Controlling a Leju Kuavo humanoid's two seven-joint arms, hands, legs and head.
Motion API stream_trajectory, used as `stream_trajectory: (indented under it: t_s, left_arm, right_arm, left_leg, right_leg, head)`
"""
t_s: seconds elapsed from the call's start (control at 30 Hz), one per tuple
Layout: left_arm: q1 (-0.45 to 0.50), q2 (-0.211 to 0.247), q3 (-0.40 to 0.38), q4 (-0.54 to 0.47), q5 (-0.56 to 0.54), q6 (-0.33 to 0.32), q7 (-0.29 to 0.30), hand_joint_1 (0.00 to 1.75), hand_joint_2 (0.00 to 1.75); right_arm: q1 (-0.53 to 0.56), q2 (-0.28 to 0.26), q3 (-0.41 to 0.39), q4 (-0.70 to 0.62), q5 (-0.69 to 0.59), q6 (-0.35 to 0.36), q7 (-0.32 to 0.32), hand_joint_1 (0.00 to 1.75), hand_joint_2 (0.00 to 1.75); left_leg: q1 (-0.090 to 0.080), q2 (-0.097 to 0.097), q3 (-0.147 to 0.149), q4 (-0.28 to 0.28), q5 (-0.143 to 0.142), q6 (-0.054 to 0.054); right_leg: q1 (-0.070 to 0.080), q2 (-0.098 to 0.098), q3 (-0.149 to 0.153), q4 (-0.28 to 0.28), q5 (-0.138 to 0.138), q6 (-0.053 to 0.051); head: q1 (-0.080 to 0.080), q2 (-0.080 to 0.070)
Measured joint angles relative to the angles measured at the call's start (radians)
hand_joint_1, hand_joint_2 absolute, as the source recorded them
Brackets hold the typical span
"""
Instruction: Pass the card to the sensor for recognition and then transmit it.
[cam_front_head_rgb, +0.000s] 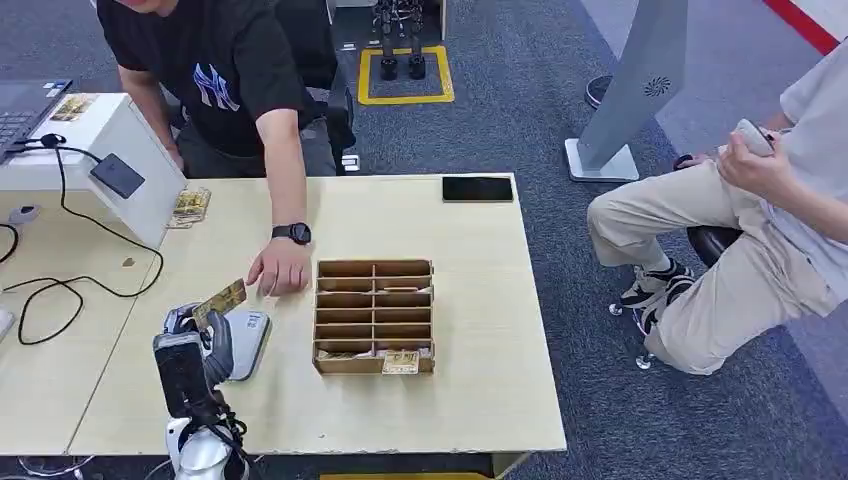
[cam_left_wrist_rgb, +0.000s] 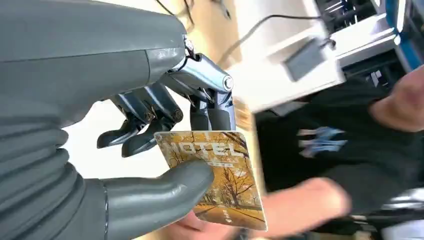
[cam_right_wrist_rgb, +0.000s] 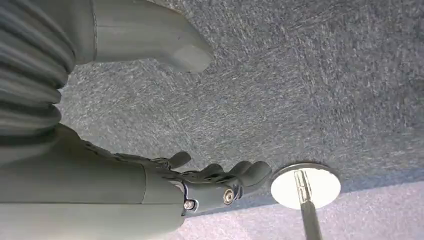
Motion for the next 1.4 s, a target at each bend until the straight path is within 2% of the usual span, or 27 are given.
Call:
stream_trajectory:
  t_s: [0.17, 0.33, 0.47, 0.83, 0.97, 1.13, 1.4]
  left_arm:
    - [0.000, -0.017, -0.034, -0.100, 0.025, -0.008, 0.005, 1.75, 1.75]
    - [0.000, -0.018, -0.054, -0.144, 0.074, -0.018, -0.029, 1.75, 1.75]
    - [-0.030, -0.012, -0.058, -0.163, 0.120, -0.015, -0.029, 1.75, 1.75]
    - [-0.143, 0.037, -0.051, -0.135, 0.168, 0.011, -0.030, 1.75, 1.75]
    - [-0.160, 0.045, -0.050, -0.117, 0.156, 0.015, -0.029, 1.75, 1.75]
    - [-0.188, 0.056, -0.050, -0.074, 0.119, 0.024, 0.001, 1.75, 1.75]
    - [-0.201, 0.064, -0.050, -0.035, 0.111, 0.031, 0.004, 1.75, 1.75]
  right_arm:
    - [0.000, 0.010, -0.011, -0.016, 0.001, 0.000, 0.000, 0.00, 1.75]
    - [-0.002, 0.012, -0.023, -0.021, 0.013, 0.000, -0.005, 0.00, 1.75]
    - [-0.005, 0.012, -0.024, -0.021, 0.033, 0.000, -0.014, 0.00, 1.75]
    - [-0.018, 0.012, -0.024, -0.009, 0.073, 0.000, -0.011, 0.00, 1.75]
    - [-0.020, 0.012, -0.024, -0.005, 0.080, 0.000, -0.009, 0.00, 1.75]
    - [-0.023, 0.012, -0.024, -0.002, 0.088, 0.000, -0.007, 0.00, 1.75]
    - [-0.023, 0.012, -0.024, -0.001, 0.088, 0.000, -0.007, 0.00, 1.75]
  left_leg:
    - [0.000, 0.000, 0.000, 0.000, 0.000, 0.000]
    - [0.000, 0.000, 0.000, 0.000, 0.000, 0.000]
    - [0.000, 0.000, -0.001, 0.000, 0.000, 0.000]
    - [0.000, 0.000, -0.001, 0.000, 0.000, 0.000]
    - [0.000, 0.000, -0.001, 0.000, 0.000, 0.000]
    - [0.000, 0.000, -0.001, 0.000, 0.000, 0.000]
    - [0.000, 0.001, -0.001, 0.000, 0.000, 0.000]
  right_leg:
    - [0.000, 0.001, 0.000, 0.000, 0.000, 0.000]
    - [0.000, 0.001, -0.001, 0.000, 0.000, 0.000]
    - [0.000, 0.001, -0.001, 0.000, 0.000, 0.000]
    - [0.000, 0.001, -0.001, 0.000, 0.000, 0.000]
    - [0.000, 0.001, -0.001, 0.000, 0.000, 0.001]
    - [0.000, 0.001, -0.001, 0.000, 0.000, 0.001]
    - [0.000, 0.002, -0.001, 0.000, 0.000, 0.001]
  head:
    - [0.000, 0.000]
    - [0.000, 0.000]
    - [0.000, 0.000]
    - [-0.001, 0.000]
    - [0.000, 0.000]
    - [0.000, 0.000]
    - [0.000, 0.000]
